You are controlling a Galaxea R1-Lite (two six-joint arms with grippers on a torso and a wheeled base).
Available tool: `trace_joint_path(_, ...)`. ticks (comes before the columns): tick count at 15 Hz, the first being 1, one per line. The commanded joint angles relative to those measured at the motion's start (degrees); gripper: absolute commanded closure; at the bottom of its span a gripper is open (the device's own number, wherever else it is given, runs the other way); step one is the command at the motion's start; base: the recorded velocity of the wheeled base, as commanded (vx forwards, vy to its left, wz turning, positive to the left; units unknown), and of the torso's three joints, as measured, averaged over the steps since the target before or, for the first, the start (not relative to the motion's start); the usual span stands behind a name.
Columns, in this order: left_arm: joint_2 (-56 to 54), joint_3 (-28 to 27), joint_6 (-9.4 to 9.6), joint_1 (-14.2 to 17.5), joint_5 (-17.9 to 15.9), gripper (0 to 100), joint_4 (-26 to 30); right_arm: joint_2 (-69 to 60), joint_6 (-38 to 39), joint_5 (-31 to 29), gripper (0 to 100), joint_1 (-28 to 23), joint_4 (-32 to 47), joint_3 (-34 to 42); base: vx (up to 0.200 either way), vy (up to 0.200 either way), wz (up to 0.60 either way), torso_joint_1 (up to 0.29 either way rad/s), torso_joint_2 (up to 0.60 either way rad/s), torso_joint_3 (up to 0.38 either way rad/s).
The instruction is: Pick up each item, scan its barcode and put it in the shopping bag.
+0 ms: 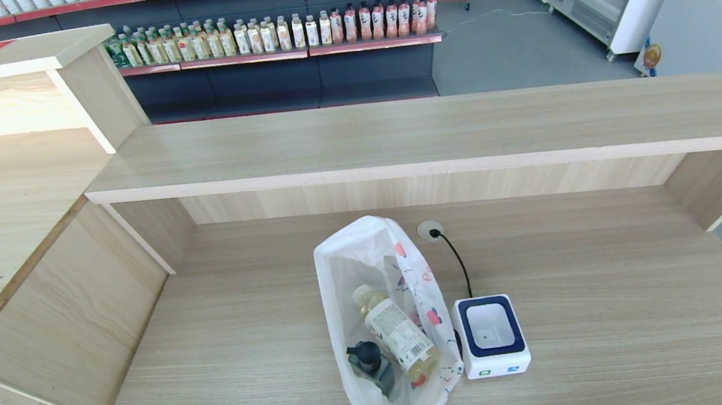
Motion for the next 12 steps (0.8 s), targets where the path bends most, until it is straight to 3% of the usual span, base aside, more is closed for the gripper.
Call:
trace_joint_path(1, -0.02, 0.01, -0.45, 0.02, 0.01, 0, -0.04, 0.21, 0.03, 0.01, 0, 0.00, -0.01, 0.01, 0.000, 0.000, 0.00, 0.000, 0.00, 0.000)
trace_joint_path(3, -0.02, 0.01, -1.33, 0.02, 0.10, 0, -0.04, 0.21, -0.06, 0.01, 0, 0.00, -0.01, 0.01, 0.000, 0.000, 0.00, 0.000, 0.00, 0.000)
trace_joint_path(12, -0.02, 0.01, -1.15, 0.02, 0.10, 0, -0.13, 0.21, -0.06, 0.01, 0, 0.00, -0.01, 0.01, 0.000, -0.200, 0.00, 0.001, 0.00, 0.002)
